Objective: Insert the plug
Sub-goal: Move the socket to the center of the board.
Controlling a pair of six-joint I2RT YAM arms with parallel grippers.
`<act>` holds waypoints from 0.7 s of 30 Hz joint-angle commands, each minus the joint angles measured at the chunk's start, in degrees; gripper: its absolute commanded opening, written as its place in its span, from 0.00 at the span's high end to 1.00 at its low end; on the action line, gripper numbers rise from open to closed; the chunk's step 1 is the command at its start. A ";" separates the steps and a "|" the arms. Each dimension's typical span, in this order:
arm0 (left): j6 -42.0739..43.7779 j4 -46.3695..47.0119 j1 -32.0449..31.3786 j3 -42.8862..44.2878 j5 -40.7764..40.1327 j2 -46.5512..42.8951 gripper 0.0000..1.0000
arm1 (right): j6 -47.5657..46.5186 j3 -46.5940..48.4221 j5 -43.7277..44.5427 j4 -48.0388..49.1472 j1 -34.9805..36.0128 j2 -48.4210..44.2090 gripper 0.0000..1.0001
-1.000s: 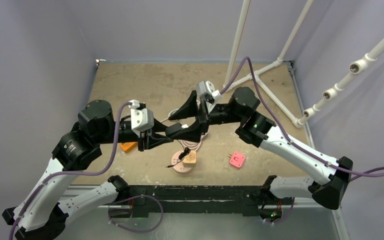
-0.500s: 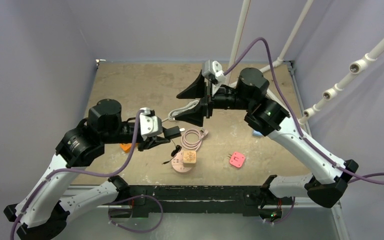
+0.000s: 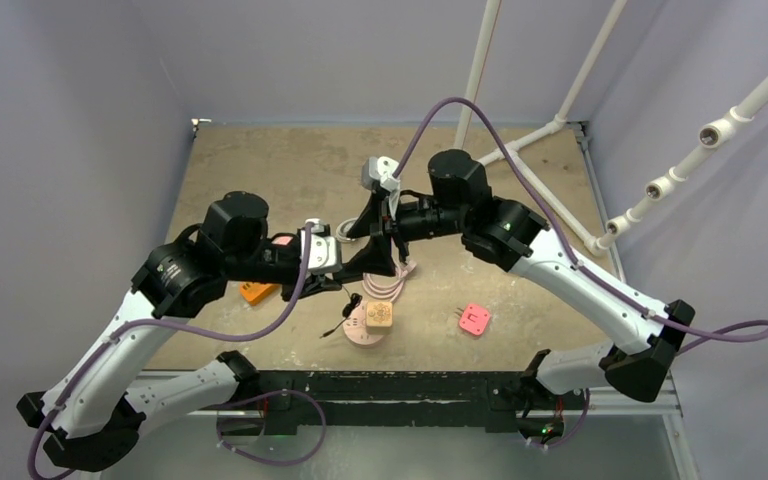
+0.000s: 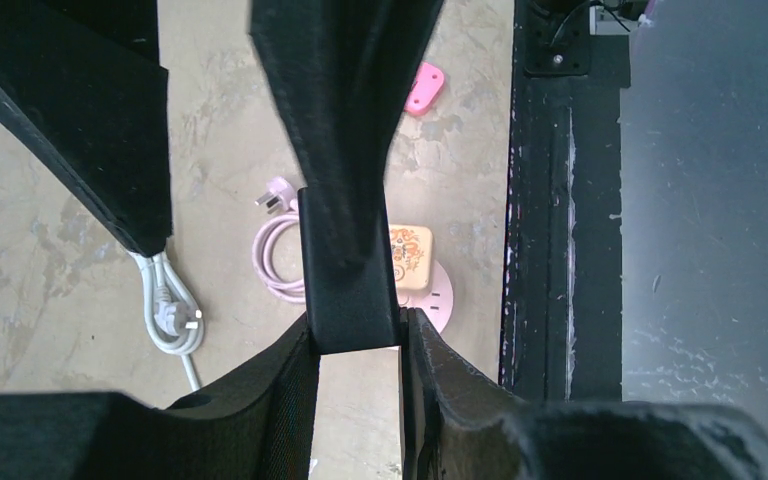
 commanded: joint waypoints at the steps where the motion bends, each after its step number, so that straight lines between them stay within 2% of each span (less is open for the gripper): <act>1: 2.11 -1.45 -0.28 2.48 -0.74 1.23 1.00 | -1.12 -0.57 0.15 -0.53 0.93 -2.21 0.33; 11: 1.55 -2.30 -0.28 4.08 -1.38 2.34 1.00 | -1.54 -2.76 6.64 -5.11 6.15 -0.77 0.35; 14: 1.78 -2.74 -0.28 4.47 -1.44 2.43 1.00 | -1.54 -3.38 7.56 -4.07 6.27 -1.19 0.41; 16: 1.90 -3.09 -0.27 4.79 -1.19 2.62 1.00 | -1.54 -3.48 8.43 -3.46 6.28 -1.34 0.49; 21: 2.12 -3.17 -0.28 5.18 -0.92 2.85 1.00 | -1.44 -4.80 7.21 -0.80 6.28 -2.02 0.96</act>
